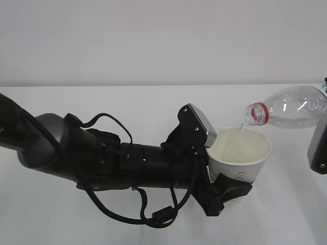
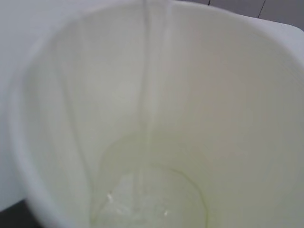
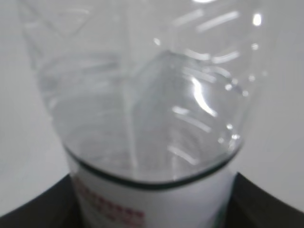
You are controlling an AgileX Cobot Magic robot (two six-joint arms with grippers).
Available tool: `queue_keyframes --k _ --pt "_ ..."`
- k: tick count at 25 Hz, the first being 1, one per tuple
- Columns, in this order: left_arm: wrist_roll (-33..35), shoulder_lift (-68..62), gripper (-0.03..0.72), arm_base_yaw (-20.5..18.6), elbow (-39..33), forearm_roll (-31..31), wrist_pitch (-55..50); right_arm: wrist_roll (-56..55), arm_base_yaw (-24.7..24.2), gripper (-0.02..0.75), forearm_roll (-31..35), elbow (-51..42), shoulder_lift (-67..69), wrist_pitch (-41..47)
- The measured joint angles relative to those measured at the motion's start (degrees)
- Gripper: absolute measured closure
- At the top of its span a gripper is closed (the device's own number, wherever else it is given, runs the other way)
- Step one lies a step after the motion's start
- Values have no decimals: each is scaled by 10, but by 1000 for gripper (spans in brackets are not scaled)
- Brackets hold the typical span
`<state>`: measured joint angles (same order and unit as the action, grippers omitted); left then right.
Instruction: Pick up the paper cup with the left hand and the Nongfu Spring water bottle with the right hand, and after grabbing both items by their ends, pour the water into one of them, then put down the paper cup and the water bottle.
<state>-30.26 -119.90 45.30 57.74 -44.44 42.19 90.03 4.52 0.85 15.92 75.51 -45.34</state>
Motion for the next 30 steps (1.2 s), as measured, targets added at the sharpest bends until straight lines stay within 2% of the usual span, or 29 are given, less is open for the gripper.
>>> queue_keyframes --k 30 --pt "0 -1 154 0 0 -1 -1 5 0 306 0 0 0 -1"
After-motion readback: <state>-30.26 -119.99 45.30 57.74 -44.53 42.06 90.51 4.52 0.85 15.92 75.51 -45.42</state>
